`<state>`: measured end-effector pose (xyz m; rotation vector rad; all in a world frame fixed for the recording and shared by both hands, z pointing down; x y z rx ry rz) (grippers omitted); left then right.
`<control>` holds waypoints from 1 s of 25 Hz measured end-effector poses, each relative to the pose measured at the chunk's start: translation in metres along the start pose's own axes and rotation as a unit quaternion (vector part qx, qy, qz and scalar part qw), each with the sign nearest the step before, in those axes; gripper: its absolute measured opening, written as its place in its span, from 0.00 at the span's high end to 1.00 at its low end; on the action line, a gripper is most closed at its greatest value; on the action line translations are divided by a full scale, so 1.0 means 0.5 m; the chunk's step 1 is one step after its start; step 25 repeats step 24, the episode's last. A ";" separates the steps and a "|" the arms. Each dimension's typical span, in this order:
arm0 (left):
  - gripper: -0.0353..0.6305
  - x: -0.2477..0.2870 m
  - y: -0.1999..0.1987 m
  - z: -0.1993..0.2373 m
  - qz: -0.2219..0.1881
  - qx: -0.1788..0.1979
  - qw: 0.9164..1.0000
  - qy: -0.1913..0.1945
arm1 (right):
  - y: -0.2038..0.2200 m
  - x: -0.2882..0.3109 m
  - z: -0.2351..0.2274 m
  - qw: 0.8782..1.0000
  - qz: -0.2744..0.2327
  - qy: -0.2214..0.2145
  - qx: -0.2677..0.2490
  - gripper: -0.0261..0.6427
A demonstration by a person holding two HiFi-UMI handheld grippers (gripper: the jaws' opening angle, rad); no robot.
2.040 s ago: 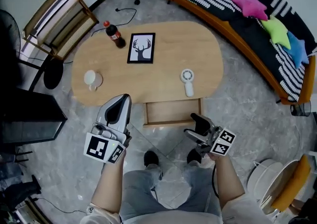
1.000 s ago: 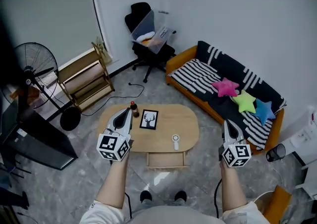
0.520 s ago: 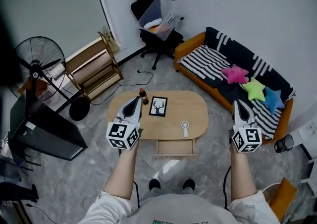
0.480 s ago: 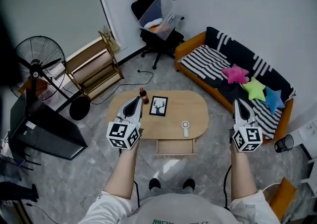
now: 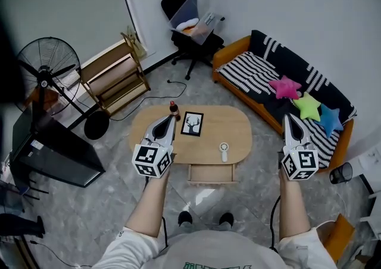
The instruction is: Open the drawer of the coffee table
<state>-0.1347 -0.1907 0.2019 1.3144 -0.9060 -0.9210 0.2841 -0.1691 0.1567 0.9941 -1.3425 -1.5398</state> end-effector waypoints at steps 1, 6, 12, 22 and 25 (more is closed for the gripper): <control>0.95 0.000 0.001 -0.001 0.000 0.001 1.000 0.000 | 0.002 -0.001 0.000 1.000 0.001 -0.001 0.000 0.96; 0.95 -0.007 0.000 0.002 -0.001 0.003 1.000 0.000 | 0.008 -0.005 0.009 1.000 0.005 -0.004 -0.003 0.96; 0.95 0.001 -0.010 0.006 -0.003 0.004 1.000 -0.001 | 0.013 -0.001 0.010 1.000 0.010 -0.007 -0.001 0.96; 0.95 -0.001 -0.020 -0.004 -0.005 0.010 1.000 -0.001 | 0.013 -0.012 0.003 1.000 0.007 -0.007 -0.002 0.96; 0.95 -0.006 -0.022 -0.002 -0.007 0.011 1.000 -0.001 | 0.011 -0.013 0.008 1.000 0.005 -0.008 -0.003 0.96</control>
Point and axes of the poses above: the fingertips, and each gripper's own axes: x forward along the fingers, z to its left, y out of its underside, the point moved 7 cm from there along -x, backward along the fingers, and after that the axes turned 3 degrees about -y, right-handed, at the moved point
